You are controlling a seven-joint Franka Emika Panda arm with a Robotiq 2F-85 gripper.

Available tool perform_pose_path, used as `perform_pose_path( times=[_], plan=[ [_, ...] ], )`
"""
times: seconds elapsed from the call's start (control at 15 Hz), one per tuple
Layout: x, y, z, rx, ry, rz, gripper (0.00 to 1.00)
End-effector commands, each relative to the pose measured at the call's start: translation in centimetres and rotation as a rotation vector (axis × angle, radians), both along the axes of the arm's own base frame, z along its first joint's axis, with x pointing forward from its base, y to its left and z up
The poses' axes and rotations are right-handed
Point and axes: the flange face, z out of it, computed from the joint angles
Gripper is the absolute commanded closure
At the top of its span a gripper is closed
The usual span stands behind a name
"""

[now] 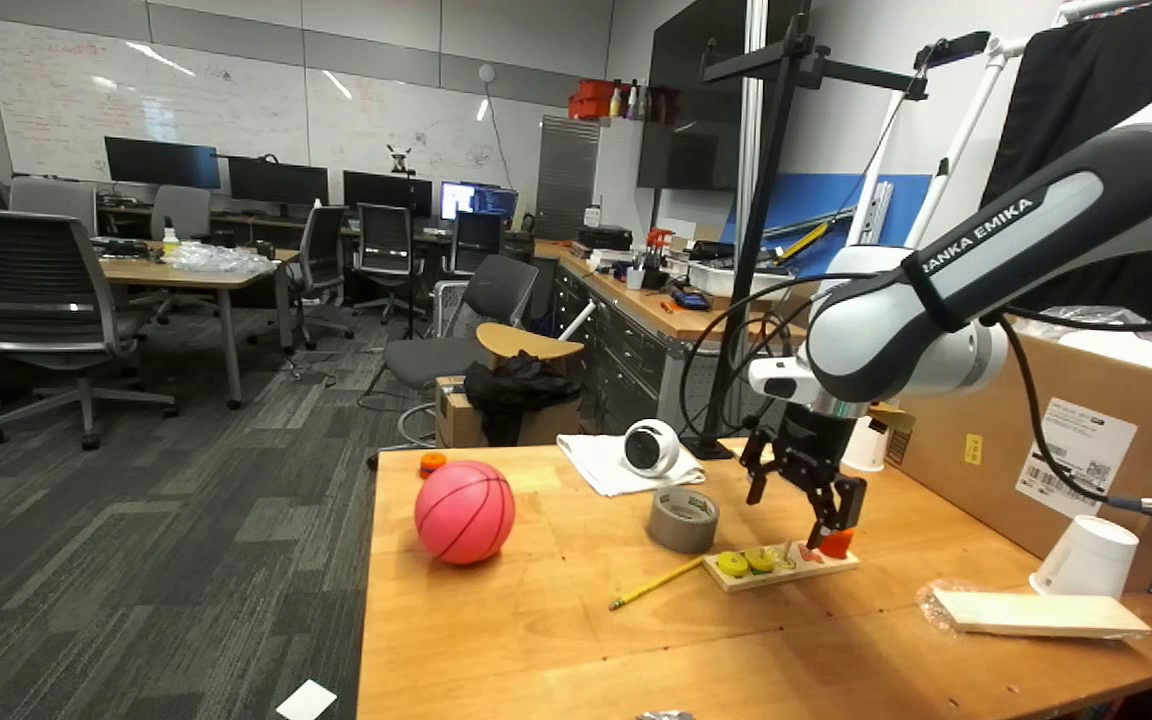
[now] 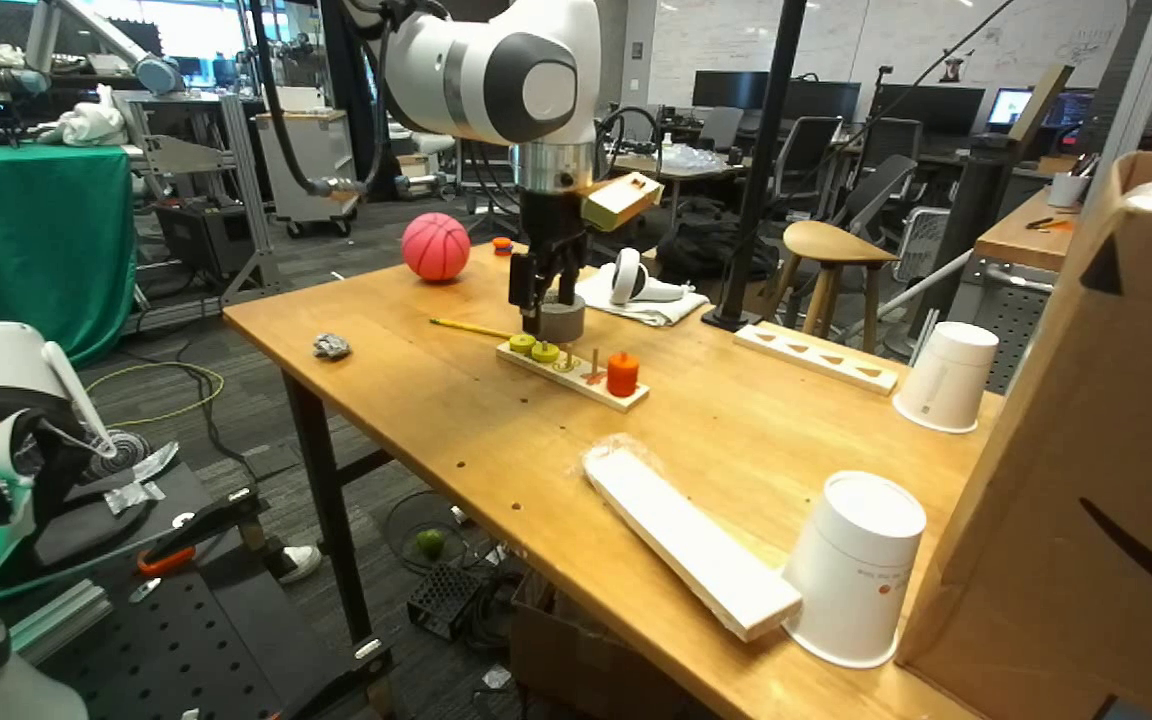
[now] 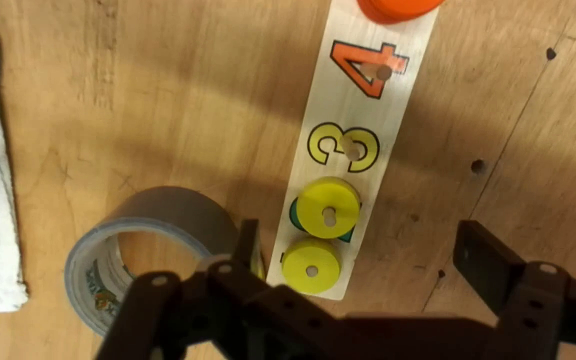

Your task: Move the right and middle blocks blocks to the first right position, respectively

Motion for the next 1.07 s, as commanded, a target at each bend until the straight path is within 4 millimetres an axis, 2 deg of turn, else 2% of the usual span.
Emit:
perform_pose_path(
  times=[0.0, 0.6, 1.0],
  plan=[
    [-0.7, 0.7, -0.3, 0.028, 0.008, 0.004, 0.0],
    [-0.2, 0.9, -2.1, 0.032, 0.037, 0.011, 0.0],
    [1.2, 0.9, -3.5, 0.03, 0.056, 0.015, 0.02]
  ],
)
